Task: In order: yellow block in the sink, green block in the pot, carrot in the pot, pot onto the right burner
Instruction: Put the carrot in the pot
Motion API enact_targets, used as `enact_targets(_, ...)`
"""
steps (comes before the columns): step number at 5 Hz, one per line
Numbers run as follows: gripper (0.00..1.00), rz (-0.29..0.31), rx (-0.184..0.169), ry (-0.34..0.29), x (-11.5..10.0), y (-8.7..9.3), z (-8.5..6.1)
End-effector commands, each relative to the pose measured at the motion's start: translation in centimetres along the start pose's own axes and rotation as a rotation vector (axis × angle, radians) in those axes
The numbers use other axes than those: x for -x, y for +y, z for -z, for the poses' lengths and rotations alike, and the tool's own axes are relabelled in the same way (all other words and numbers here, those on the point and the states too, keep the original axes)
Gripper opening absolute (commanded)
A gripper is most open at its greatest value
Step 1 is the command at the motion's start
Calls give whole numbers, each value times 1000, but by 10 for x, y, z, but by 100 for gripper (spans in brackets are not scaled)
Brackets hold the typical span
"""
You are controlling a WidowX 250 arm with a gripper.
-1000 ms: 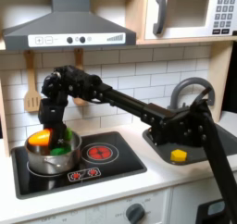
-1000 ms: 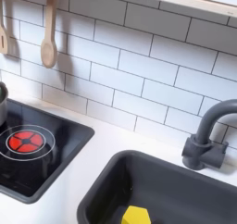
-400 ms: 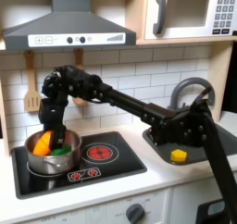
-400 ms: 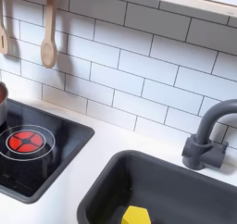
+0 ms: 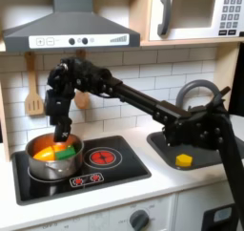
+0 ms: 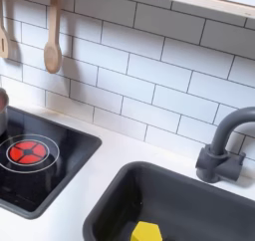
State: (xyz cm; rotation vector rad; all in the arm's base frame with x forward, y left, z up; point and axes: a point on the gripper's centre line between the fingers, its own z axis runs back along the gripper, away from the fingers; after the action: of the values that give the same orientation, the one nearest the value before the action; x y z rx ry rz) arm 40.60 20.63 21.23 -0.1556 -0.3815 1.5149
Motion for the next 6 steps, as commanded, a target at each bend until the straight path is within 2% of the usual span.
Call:
enact_targets(1, 100, 280, -9, 16, -3, 1, -6)
enact_targets(2, 100, 484, -67, 53, 0, 11, -10)
enact_targets(3, 100, 652, -129, 107, 10, 13, -12)
enact_targets(4, 100, 747, -211, 157, 11, 21, 4)
enact_targets(5, 100, 844, -210, 181, 18, 20, 10)
enact_targets(6, 100, 926, -170, 210, 38, 15, 9)
